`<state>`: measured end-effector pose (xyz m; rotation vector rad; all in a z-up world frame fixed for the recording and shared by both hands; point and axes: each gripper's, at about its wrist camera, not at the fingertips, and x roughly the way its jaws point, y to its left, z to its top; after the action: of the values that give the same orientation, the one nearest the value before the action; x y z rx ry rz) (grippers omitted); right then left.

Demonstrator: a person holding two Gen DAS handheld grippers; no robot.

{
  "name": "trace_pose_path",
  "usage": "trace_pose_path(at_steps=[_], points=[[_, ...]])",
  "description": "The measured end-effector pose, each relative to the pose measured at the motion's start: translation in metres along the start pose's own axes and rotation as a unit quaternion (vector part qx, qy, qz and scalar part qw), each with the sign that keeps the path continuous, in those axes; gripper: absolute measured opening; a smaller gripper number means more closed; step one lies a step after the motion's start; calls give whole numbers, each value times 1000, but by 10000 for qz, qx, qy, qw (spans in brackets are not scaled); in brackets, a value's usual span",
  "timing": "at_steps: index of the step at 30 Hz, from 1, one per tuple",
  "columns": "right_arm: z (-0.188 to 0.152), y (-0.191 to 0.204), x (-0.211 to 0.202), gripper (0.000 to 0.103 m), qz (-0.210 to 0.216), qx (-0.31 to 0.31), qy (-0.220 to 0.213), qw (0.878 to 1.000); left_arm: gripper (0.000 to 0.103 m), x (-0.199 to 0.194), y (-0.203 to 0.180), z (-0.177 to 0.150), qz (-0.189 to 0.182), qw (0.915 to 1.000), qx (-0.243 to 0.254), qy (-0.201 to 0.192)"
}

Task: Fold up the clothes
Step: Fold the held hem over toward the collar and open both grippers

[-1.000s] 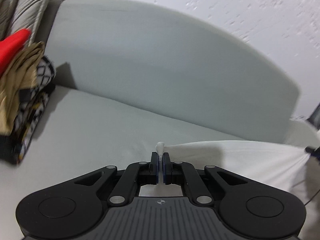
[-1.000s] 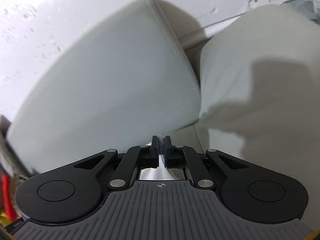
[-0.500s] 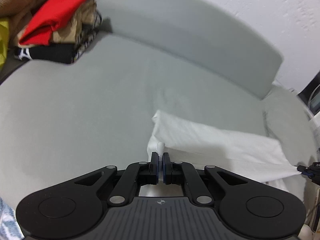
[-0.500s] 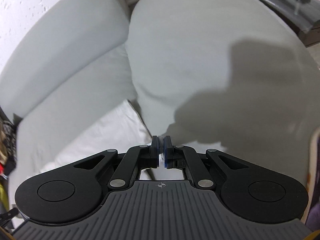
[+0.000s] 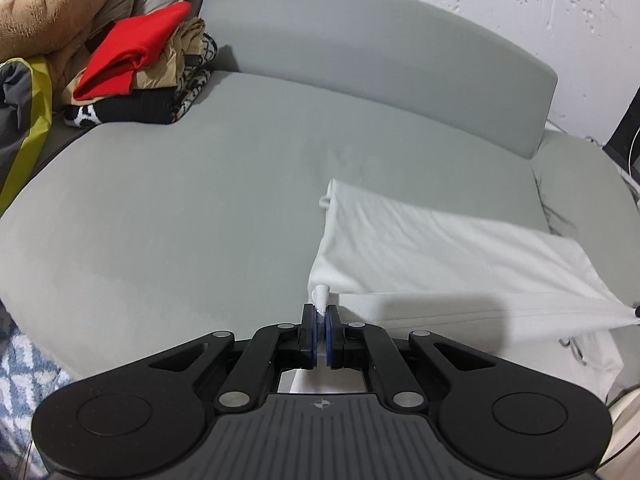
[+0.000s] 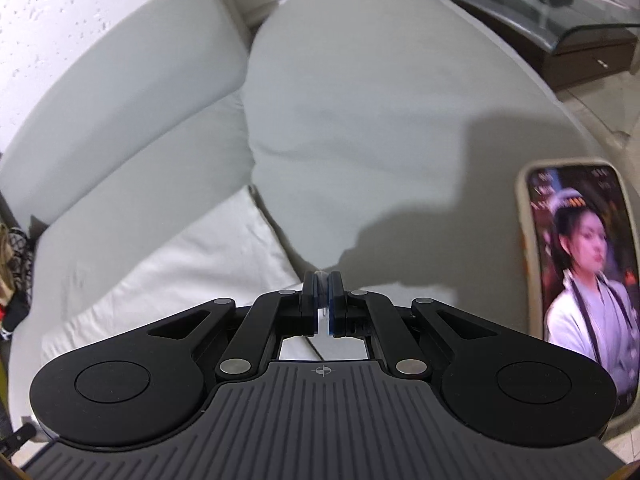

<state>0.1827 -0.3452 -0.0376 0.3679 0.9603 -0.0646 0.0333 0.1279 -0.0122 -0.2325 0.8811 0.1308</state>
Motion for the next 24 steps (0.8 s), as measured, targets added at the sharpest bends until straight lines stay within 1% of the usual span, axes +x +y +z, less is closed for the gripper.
trace_pose_path(at_steps=[1, 4, 6, 7, 8, 9, 10, 11, 12, 13, 14, 15, 16, 17, 18, 19, 20, 21, 22, 24], points=[[-6, -2, -4, 4, -50, -46, -2, 10000, 3, 4, 0, -3, 60, 9999, 28, 79], [-10, 1, 8, 4, -263, -239, 154, 9992, 5, 25, -1, -12, 290, 9985, 127, 445], [-19, 1, 7, 5, -312, -414, 334, 9981, 12, 26, -1, -13, 392, 9978, 152, 518], [-22, 2, 6, 7, -331, -505, 369, 9975, 20, 23, 0, -12, 436, 9976, 164, 519], [-22, 3, 1, 10, -307, -535, 367, 9974, 31, 20, 0, -12, 479, 9973, 175, 521], [-21, 3, -5, 18, -266, -540, 358, 9975, 35, 13, 2, -11, 529, 9973, 151, 494], [-21, 3, -12, 31, -225, -544, 350, 9977, 35, 1, 4, -9, 587, 9973, 75, 426], [-21, 3, -18, 41, -183, -548, 342, 9977, 34, -12, 7, -7, 645, 9973, -2, 358], [-21, 3, -27, 41, -88, -533, 276, 9982, 34, -25, 9, -5, 663, 9975, -67, 224], [-21, 2, -37, 41, 59, -523, 221, 9984, 34, -40, 8, -3, 580, 9983, -93, -9], [-21, 3, -44, 41, 221, -499, 247, 9982, 33, -48, 4, -1, 393, 9991, -38, -167], [-21, 4, -49, 41, 384, -467, 301, 9977, 32, -50, -3, 2, 134, 9996, 92, -213], [-21, 7, -49, 41, 554, -447, 455, 9964, 31, -49, -12, 4, -151, 9994, 233, -215], [-22, 12, -42, 41, 741, -438, 733, 9936, 31, -40, -24, 7, -450, 9981, 389, -158], [-22, 19, -31, 41, 890, -450, 1056, 9894, 31, -28, -36, 9, -657, 9962, 556, -102], [-24, 28, -19, 40, 1018, -470, 1382, 9840, 32, -12, -49, 11, -738, 9946, 733, -26], [-24, 37, -9, 36, 1010, -534, 1477, 9824, 31, 5, -60, 14, -733, 9935, 872, 64], [-24, 47, -1, 33, 942, -617, 1472, 9827, 31, 21, -69, 18, -700, 9927, 974, 148], [-22, 56, 4, 32, 856, -762, 1347, 9842, 30, 36, -76, 22, -672, 9920, 1050, 207], [-16, 71, 14, 32, 634, -1106, 1045, 9863, 26, 59, -85, 26, -666, 9909, 1145, 253]])
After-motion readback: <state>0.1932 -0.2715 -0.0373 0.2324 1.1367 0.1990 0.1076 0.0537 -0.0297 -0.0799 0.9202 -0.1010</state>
